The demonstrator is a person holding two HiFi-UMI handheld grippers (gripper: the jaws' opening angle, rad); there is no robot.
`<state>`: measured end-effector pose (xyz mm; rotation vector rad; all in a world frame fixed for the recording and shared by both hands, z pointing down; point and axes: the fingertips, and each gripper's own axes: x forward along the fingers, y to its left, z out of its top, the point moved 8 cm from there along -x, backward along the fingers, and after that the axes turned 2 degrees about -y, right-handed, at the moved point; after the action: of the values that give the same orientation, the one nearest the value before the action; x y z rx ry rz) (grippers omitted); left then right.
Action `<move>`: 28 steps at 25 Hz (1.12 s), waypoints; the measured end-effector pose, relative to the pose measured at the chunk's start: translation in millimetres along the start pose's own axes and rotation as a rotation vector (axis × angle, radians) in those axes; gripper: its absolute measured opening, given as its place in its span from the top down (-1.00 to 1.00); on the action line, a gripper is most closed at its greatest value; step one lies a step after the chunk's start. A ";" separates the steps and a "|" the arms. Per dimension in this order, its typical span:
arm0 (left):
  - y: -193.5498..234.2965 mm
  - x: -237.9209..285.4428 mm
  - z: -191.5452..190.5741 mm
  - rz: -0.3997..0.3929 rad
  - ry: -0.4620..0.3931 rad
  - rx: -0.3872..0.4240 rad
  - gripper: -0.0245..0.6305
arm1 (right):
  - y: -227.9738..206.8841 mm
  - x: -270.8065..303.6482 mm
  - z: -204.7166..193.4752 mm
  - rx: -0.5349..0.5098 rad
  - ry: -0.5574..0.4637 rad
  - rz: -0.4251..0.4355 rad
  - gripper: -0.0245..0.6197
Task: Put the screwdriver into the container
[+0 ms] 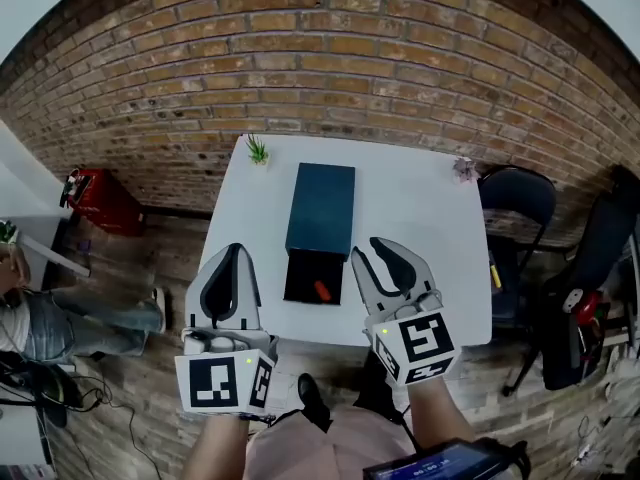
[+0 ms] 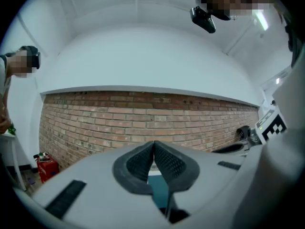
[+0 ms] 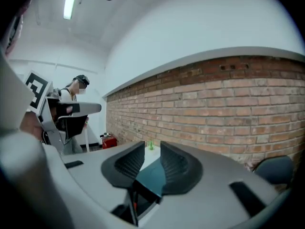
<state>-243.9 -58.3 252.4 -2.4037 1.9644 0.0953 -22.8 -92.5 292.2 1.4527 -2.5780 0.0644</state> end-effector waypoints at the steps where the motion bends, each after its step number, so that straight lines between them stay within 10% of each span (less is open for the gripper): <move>1: -4.8 3.6 8.4 -0.002 -0.020 0.006 0.88 | -4.0 -4.0 12.9 -0.019 -0.036 -0.009 0.62; 7: -34.6 15.5 33.9 -0.011 -0.096 0.033 0.88 | -23.5 -25.7 54.1 -0.097 -0.150 -0.055 0.92; 28: -79.1 26.8 42.6 -0.021 -0.140 0.048 0.88 | -50.6 -45.2 67.7 -0.143 -0.211 -0.042 0.93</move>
<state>-162.1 -65.9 207.2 -2.3187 1.8587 0.2072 34.0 -89.2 215.0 1.5335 -2.6479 -0.2873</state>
